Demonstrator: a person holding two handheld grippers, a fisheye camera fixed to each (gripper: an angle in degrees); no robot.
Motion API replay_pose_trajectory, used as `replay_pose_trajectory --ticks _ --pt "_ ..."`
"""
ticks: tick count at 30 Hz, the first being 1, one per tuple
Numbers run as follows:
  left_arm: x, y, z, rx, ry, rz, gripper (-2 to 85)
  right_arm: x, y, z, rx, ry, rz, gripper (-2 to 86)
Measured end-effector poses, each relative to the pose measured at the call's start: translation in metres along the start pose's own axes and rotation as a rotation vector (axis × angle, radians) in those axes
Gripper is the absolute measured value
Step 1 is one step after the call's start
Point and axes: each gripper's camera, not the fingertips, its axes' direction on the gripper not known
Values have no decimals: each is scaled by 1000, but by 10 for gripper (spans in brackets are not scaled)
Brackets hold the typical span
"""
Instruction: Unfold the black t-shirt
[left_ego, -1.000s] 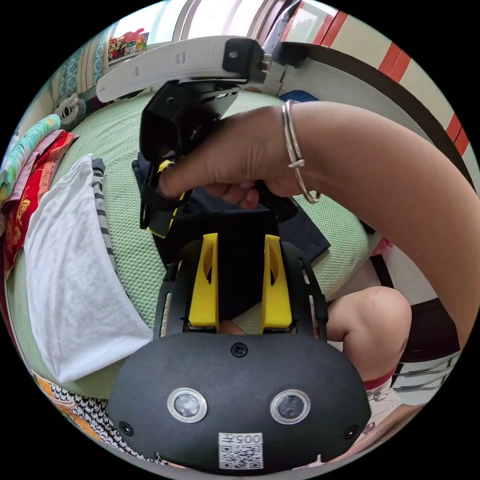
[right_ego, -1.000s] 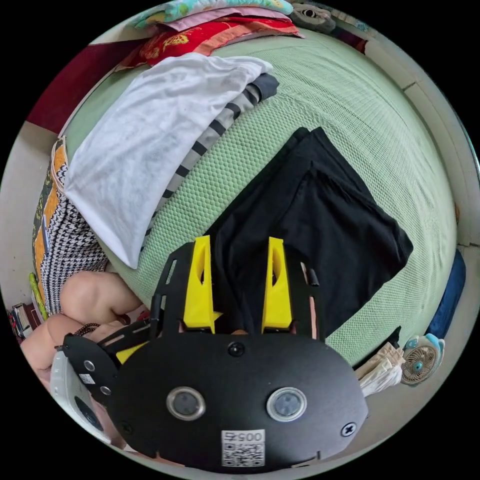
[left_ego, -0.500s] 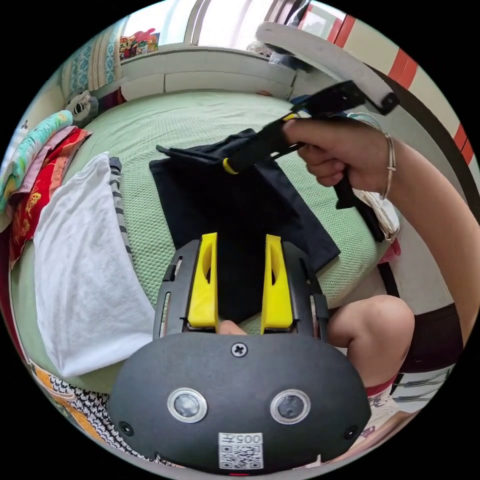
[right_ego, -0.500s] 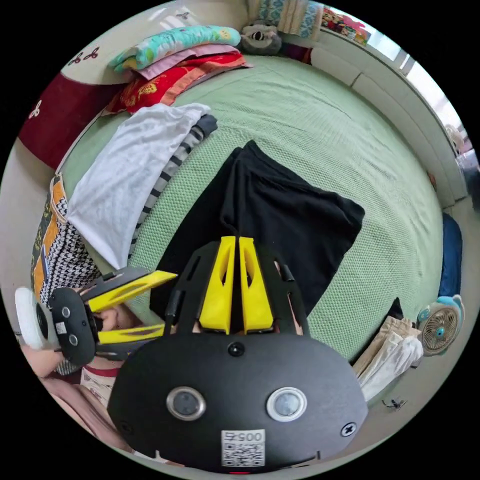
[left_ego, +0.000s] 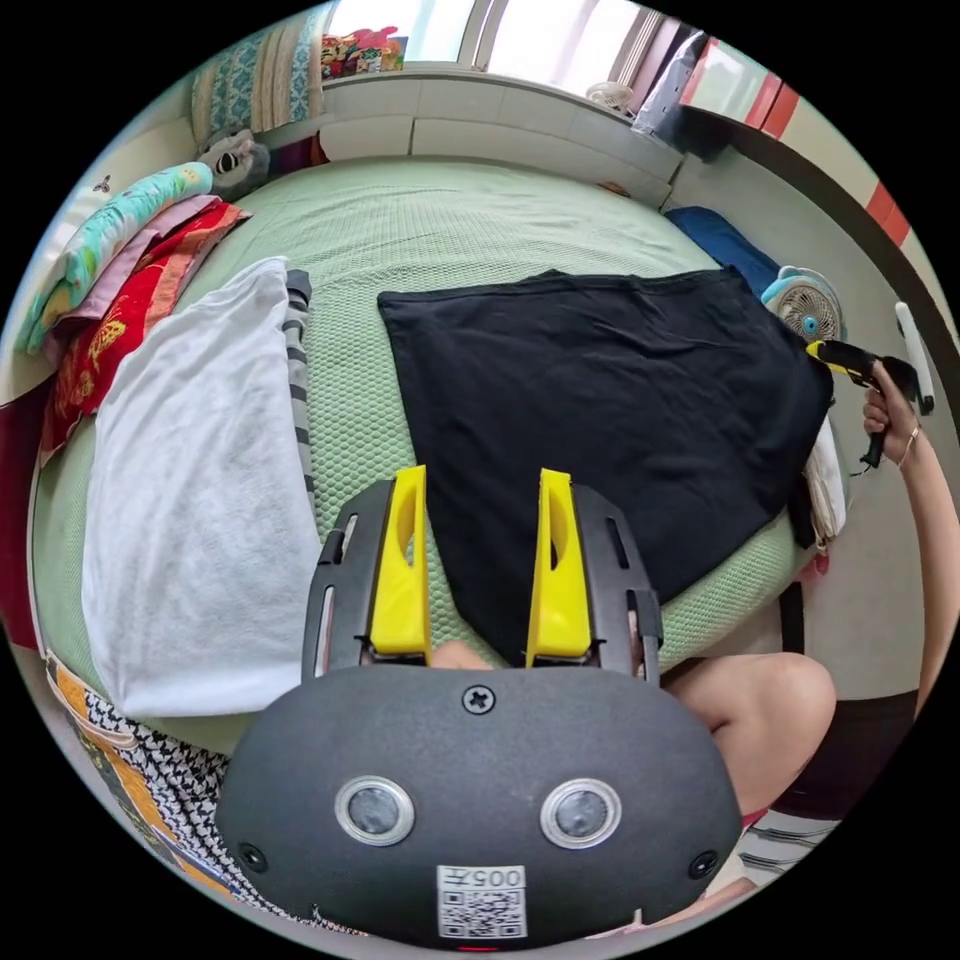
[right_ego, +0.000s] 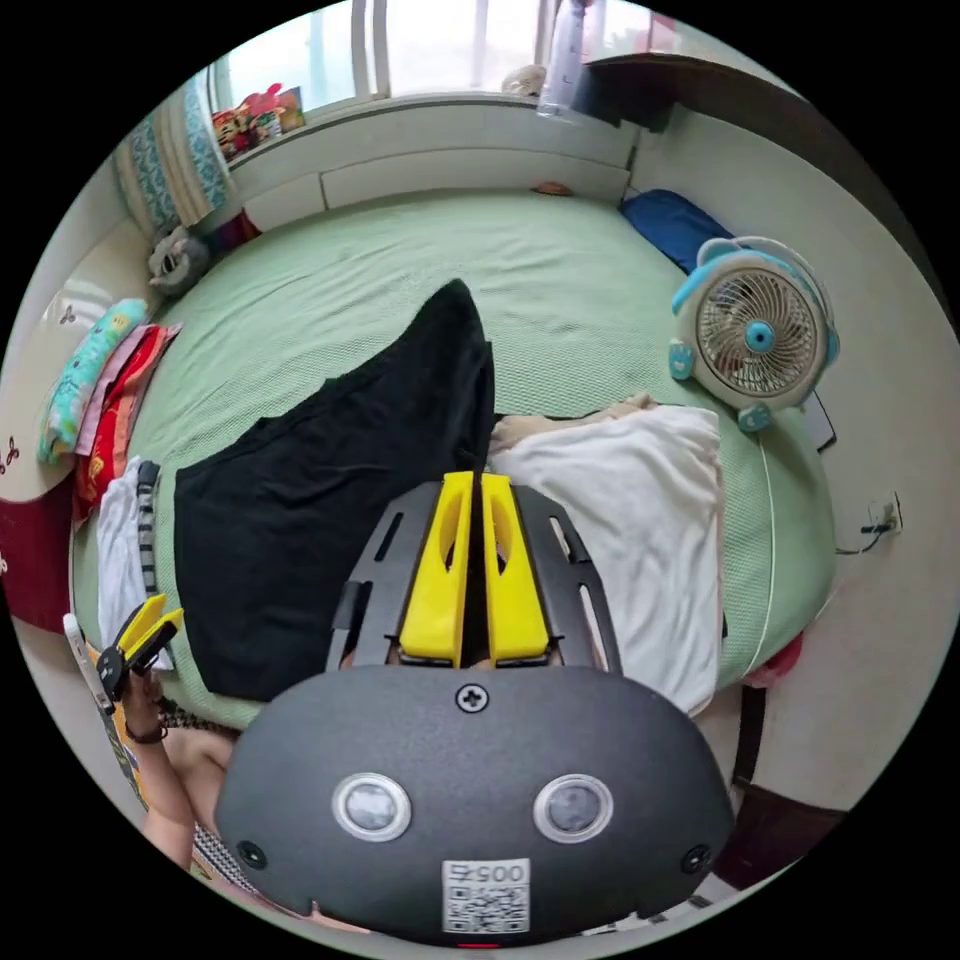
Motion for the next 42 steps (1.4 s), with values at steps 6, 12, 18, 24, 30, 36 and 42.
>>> replay_pose_trajectory --ticks 6,12,18,24,30,36,42 --pt "1 -12 18 -77 -21 -18 167 53 50 -9 42 -150 45 33" --pt "12 -8 29 -153 7 22 175 43 132 -26 43 -190 -180 68" --pt "28 3 45 -180 -83 57 166 62 192 -7 -57 -276 -157 67" --pt "42 -4 41 -170 -110 84 53 64 219 3 -91 -244 -122 59" --pt "25 -8 18 -106 -91 65 38 55 226 1 -98 -160 -102 61" --pt "-14 -3 3 -98 -132 -24 44 52 229 13 -99 -164 -42 74" --pt "-22 0 0 -112 -148 -14 61 67 226 35 -86 -219 94 104"
